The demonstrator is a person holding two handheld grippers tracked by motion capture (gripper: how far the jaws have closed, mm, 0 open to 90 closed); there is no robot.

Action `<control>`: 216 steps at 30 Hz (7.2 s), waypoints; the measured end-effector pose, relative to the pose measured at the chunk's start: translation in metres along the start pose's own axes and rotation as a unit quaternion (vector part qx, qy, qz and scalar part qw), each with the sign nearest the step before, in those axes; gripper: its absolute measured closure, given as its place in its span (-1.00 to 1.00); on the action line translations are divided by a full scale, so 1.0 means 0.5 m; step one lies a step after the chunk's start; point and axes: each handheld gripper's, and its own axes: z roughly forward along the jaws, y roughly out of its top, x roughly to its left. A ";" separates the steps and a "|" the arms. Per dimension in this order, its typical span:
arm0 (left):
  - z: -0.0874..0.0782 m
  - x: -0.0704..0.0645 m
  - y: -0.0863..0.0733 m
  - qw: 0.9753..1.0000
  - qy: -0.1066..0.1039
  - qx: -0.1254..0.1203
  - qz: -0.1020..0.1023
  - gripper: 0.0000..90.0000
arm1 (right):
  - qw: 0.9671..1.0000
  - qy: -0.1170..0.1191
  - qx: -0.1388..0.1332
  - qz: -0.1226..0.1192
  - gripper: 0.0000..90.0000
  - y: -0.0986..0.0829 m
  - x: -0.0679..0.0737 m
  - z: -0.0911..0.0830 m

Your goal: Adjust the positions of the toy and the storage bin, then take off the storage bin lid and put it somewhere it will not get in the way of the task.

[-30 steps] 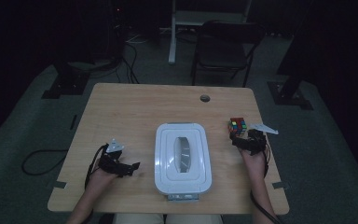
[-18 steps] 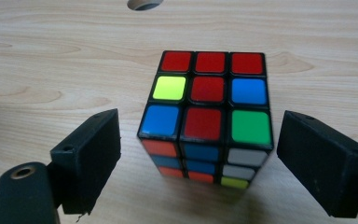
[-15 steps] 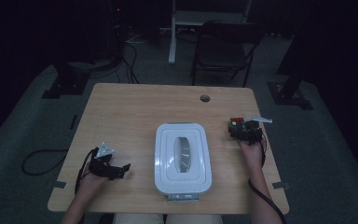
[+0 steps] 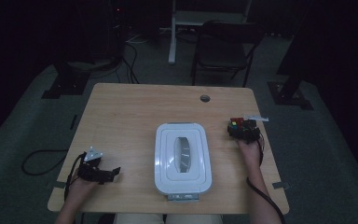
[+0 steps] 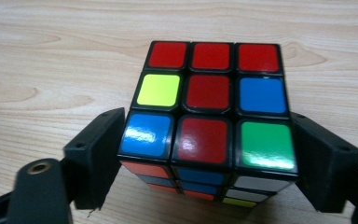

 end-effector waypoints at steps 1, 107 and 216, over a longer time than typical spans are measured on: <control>-0.001 0.001 -0.001 1.000 0.005 0.000 -0.001 -0.99 | 1.000 -0.003 0.001 -0.001 -0.53 0.000 0.001 0.001; 0.005 -0.003 0.001 0.998 0.059 0.017 0.005 -0.99 | 0.993 0.031 -0.078 -0.077 -0.71 -0.144 0.084 -0.330; -0.142 -0.225 0.221 0.969 -0.186 -0.085 0.140 -0.99 | 0.985 0.081 0.039 -0.147 -0.71 -0.166 0.211 -0.117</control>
